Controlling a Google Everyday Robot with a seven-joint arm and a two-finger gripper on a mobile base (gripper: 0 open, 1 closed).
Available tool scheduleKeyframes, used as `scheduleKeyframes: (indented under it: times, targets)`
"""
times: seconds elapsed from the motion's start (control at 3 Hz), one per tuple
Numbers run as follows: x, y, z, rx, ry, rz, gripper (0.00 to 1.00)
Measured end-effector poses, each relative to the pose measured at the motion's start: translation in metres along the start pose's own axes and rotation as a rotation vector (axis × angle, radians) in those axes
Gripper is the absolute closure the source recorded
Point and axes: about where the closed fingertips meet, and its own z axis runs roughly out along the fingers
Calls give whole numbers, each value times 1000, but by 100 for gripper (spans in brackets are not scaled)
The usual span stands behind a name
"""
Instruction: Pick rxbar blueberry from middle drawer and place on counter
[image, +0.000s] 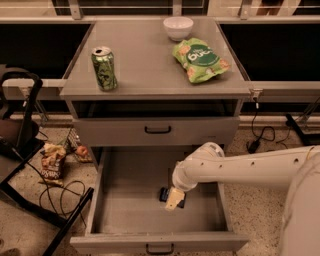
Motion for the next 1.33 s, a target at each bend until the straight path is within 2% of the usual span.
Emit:
scheduleKeyframes:
  times: [0.67,1.33]
  targets:
    - [20,-13,61,-90,-1,26,0]
    - [40,-4,104,-108,0,21,0]
